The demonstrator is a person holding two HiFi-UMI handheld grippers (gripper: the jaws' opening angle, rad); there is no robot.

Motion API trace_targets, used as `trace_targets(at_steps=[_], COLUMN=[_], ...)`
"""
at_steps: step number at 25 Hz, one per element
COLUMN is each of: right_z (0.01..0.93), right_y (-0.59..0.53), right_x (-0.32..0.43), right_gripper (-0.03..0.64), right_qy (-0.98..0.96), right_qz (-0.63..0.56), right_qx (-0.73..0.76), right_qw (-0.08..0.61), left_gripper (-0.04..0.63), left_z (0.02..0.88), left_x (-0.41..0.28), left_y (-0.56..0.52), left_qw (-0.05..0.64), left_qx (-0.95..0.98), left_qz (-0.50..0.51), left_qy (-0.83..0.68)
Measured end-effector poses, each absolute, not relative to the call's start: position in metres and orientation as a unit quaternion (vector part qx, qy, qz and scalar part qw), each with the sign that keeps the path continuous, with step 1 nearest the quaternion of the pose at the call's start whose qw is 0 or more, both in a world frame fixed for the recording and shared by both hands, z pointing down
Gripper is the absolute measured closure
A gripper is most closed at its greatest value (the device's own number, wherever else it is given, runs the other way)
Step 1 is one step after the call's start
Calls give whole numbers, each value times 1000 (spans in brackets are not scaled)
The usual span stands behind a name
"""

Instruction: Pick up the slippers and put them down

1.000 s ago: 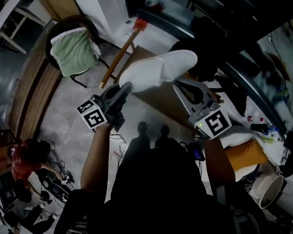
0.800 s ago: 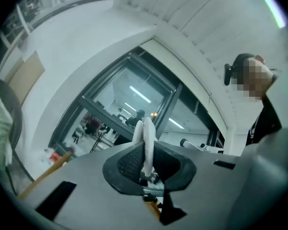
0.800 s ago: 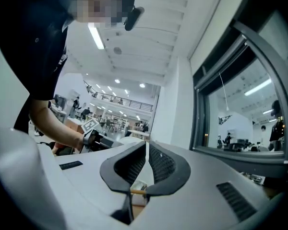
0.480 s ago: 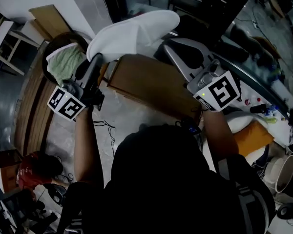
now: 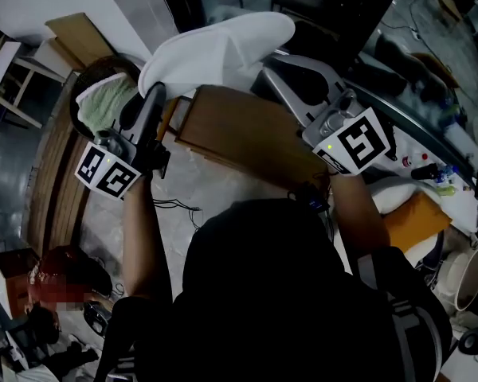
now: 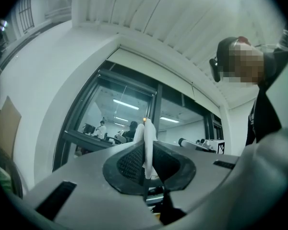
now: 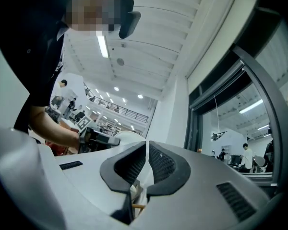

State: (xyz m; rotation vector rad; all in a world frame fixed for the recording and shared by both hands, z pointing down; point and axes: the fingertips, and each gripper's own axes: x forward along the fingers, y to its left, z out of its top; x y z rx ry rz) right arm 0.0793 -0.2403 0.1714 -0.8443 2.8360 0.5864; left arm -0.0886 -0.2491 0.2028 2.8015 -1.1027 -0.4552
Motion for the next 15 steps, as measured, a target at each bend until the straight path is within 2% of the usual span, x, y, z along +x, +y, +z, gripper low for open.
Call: trace_targets(at_steps=[9,15], right_z=[190,209], right_y=[-250,-259], right_x=[75,65], right_gripper=[584,584], right_qy=[943,949], right_qz=[169,148], right_qx=[-280,-275], right_qw=[55,41], left_gripper=[552,552], left_z=[215,244], left_x=[-92,-107], left_y=[-255,-267], left_qw=[66,123], left_qx=[916,902], left_qz=[-151,-180], left_qy=[-367,-372])
